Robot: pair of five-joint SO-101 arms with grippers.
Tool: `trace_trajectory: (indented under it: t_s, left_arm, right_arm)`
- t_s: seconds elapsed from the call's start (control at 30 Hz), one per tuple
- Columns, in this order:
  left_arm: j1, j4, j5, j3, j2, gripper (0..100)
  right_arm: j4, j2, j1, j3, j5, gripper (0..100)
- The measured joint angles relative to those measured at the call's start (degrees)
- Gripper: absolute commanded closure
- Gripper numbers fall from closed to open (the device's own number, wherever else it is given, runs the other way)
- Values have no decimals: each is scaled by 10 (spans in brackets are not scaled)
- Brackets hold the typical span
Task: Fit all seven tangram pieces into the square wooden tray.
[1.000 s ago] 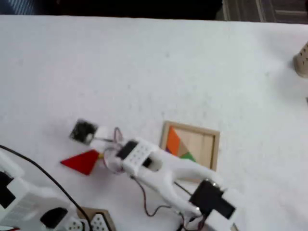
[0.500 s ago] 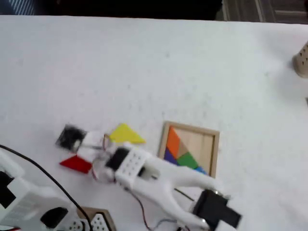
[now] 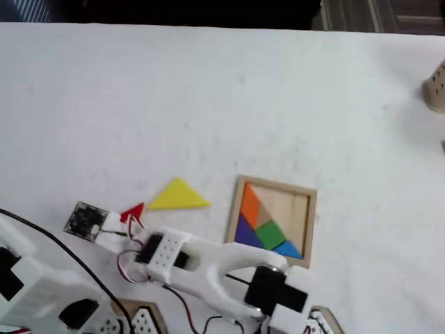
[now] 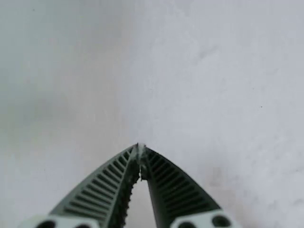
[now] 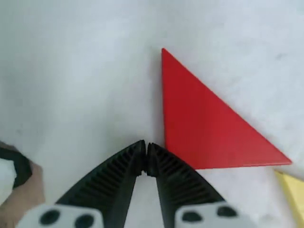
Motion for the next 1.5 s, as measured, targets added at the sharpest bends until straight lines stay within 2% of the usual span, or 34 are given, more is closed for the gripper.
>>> trace_trajectory:
  t_s: [0.17, 0.53, 0.63, 0.7, 0.83, 1.07, 1.2, 1.33, 1.5]
  left_arm:
    - [0, 0, -1, 0, 0, 976]
    - [1, 0, -2, 0, 0, 976]
    - [16, 0, -2, 0, 0, 963]
    - [30, 0, -2, 0, 0, 914]
    - [75, 15, -2, 0, 1, 791]
    - [207, 43, -28, 70, 3, 781]
    - [269, 26, -29, 138, 3, 757]
    - [319, -41, -34, 207, 3, 703]
    - [379, -84, -82, 246, 3, 703]
  right_arm:
    - [52, 25, 34, -60, 0, 981]
    - [11, 25, 240, -68, 0, 981]
    - [46, -11, 266, -67, 0, 981]
    - [81, -69, 272, -54, 0, 981]
    - [127, -210, 287, 18, 0, 981]
    - [130, -394, 373, 142, 0, 978]
    - [130, -410, 412, 157, 0, 978]
    - [118, -410, 420, 157, 0, 978]
    - [92, -377, 424, 157, 0, 978]
